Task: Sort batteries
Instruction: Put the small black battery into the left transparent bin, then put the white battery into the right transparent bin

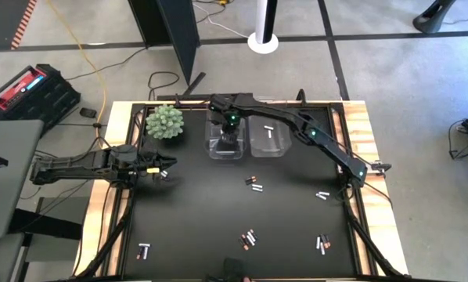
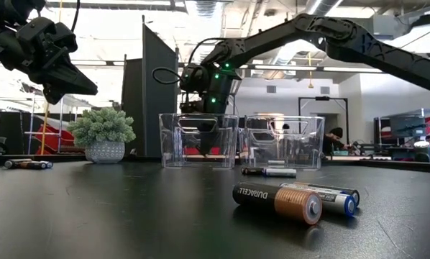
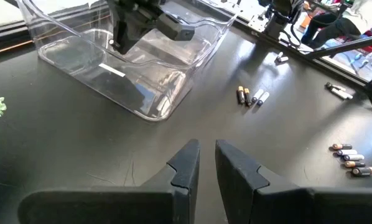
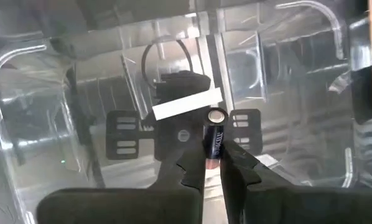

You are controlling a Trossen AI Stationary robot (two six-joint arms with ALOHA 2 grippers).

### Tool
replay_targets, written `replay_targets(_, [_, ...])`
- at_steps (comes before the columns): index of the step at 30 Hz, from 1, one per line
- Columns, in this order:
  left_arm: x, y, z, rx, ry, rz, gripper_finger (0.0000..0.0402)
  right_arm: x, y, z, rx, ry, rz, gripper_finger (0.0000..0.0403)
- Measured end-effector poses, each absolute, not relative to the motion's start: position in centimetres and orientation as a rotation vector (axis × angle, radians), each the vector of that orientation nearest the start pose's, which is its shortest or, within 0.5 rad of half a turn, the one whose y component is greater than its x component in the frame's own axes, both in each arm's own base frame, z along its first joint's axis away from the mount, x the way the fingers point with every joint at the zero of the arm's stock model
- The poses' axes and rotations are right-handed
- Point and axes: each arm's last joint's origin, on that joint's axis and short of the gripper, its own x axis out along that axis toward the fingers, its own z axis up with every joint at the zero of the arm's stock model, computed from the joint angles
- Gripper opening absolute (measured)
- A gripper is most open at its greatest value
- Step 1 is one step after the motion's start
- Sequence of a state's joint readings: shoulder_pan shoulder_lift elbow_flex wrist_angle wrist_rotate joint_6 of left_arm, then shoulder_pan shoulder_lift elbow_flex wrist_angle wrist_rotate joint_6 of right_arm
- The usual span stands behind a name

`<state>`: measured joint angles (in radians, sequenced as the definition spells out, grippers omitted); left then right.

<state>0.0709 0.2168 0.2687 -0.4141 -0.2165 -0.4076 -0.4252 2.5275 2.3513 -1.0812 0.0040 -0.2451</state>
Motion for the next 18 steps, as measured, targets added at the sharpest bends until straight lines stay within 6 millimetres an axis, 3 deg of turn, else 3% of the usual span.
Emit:
replay_targets(7, [9.28,1.28,19.89,-0.374,0.299,0.354,0.005,47.11,-21.43,17.98,0.055,1.267,-0.219,0.0088])
replay_targets(18, [9.29,1.28,19.89,-0.374,0.299,0.354,0.005,47.13,-21.42,18.0,0.054,1.265,-0.219,0.0093])
